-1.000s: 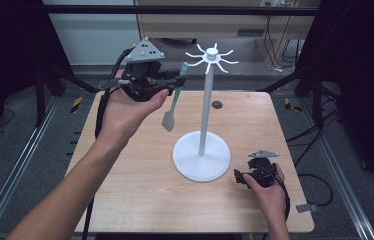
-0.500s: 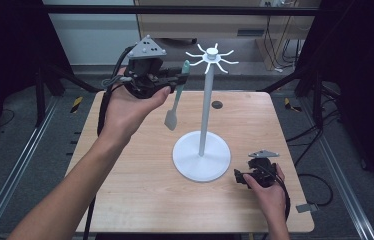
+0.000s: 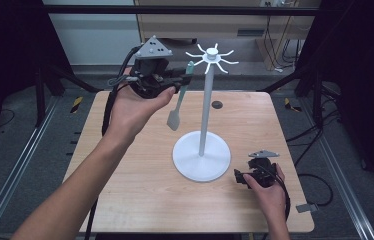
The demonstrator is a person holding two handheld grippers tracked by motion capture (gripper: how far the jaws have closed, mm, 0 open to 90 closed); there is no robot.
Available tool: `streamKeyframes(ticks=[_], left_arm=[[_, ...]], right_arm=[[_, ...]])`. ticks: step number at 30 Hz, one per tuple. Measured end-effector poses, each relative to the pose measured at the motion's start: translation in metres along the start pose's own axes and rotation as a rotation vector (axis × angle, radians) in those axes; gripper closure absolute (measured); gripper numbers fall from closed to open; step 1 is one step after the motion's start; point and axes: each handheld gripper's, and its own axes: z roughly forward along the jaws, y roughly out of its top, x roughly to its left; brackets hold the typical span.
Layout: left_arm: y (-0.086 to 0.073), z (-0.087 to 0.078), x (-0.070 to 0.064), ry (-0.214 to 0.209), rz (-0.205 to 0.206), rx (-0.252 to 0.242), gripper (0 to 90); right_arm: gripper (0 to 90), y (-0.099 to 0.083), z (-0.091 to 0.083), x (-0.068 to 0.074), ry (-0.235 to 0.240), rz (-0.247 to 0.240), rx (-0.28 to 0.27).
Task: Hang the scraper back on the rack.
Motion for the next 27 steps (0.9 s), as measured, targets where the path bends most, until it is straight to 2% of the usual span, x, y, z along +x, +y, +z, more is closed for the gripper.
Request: streamKeyframes(ticks=[8,20,27], left_arm=[[-0.0004,0.0061,0.0001,0.001,-0.008,0.003,74.0],[-0.0006,0.0054,-0.0001,-0.003,-0.001,0.008,73.9],[-0.0007,0.0056,0.0005,-0.015,-0.02,0.005,73.7]], right_arm=[[8.8,-0.0001,-0.0002,-0.0004,0.0,-0.004,0.0],[8.8,-0.0001,-0.0002,-0.0005,0.0,-0.004,0.001],[8.8,-0.0001,-0.0002,-0.0006,0.0,-0.004,0.0]])
